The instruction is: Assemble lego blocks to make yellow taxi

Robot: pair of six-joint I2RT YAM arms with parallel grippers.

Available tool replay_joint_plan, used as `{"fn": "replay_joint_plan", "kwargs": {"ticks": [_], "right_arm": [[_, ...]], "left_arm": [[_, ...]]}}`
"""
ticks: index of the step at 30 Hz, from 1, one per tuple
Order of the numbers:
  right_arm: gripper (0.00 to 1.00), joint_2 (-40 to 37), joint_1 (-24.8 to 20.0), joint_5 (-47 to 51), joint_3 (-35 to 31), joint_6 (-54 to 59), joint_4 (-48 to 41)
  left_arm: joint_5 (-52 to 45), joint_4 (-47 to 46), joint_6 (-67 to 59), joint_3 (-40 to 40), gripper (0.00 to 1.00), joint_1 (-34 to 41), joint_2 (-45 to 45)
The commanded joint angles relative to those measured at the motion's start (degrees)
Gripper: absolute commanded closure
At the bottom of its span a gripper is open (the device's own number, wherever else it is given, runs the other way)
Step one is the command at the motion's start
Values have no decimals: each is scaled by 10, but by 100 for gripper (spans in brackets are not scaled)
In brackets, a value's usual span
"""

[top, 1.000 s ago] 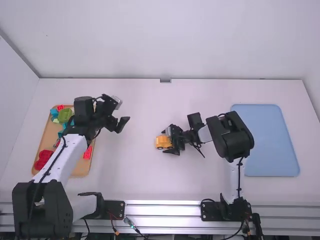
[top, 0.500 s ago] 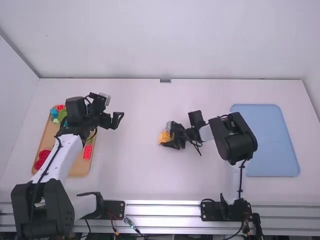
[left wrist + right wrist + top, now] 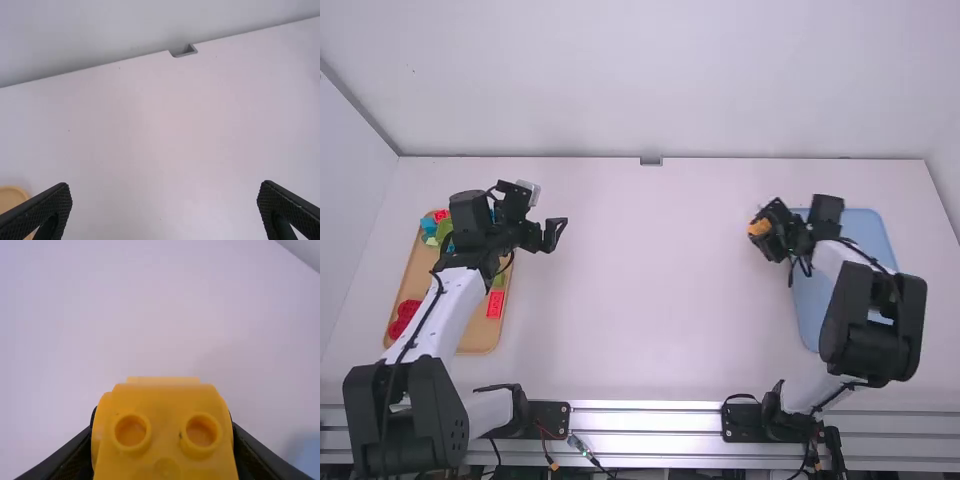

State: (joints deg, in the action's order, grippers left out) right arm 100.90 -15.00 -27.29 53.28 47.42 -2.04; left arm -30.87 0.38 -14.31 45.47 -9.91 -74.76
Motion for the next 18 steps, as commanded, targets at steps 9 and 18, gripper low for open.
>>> {"fn": "replay_joint_plan", "kwargs": {"ticks": [9,18], "right_arm": [[29,63,-199,-55,3,-148,94],[1,80,-207,-90,4,-210,106]], "left_arm": [[-13,32,10,-2,1,2,-37],[-12,38,11,-2,1,2,-45]]}}
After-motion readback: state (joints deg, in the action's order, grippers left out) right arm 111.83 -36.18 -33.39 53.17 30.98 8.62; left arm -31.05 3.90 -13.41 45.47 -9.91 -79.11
